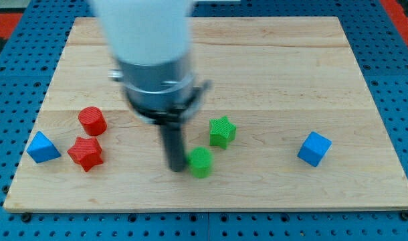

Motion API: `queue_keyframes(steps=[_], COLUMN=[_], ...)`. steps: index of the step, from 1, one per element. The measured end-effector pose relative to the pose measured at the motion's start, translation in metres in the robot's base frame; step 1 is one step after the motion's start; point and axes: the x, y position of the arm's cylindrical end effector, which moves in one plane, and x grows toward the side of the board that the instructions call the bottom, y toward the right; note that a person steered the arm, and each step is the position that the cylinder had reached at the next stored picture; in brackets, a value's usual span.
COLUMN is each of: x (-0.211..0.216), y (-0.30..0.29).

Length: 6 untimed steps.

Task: Point at green star

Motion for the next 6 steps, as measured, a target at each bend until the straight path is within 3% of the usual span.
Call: queue_keyframes(steps=[1, 2, 3, 4, 6], x=[0.001, 0.024, 0.047, 0.039, 0.065], y=[0.059, 0.038, 0.103, 0.156, 0.146])
